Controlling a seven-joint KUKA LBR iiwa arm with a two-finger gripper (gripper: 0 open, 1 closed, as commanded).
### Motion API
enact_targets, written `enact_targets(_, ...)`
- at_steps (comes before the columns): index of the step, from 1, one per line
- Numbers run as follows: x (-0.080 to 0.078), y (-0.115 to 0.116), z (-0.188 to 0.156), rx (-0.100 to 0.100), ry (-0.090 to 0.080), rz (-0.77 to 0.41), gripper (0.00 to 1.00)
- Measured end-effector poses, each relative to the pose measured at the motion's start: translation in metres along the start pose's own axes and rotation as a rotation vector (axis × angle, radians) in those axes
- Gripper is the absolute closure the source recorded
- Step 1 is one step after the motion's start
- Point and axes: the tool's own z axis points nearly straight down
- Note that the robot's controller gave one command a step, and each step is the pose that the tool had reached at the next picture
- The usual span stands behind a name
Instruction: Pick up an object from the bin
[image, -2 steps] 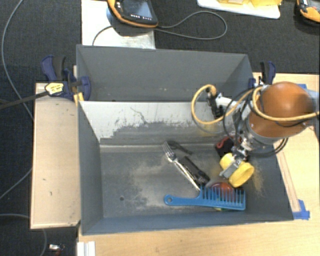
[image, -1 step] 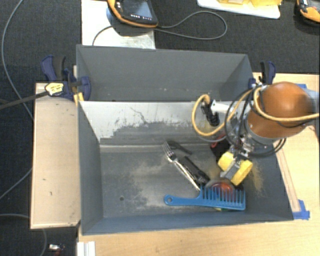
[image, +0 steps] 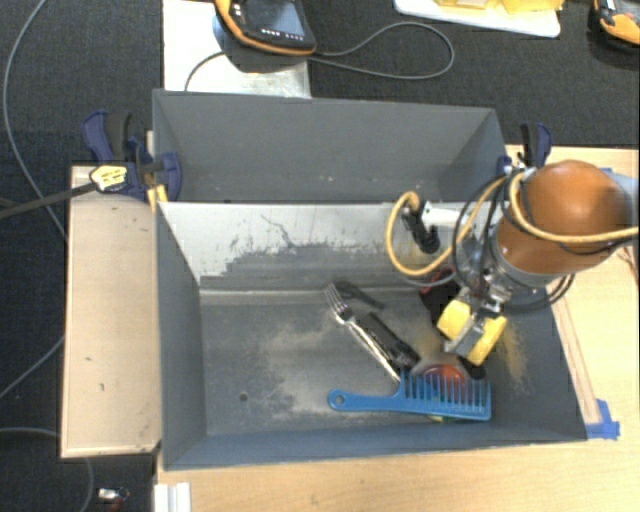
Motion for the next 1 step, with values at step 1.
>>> enact_targets(1, 0.0041, 0.0034, 0.0025, 0.016, -0.004, -0.285, 1.00)
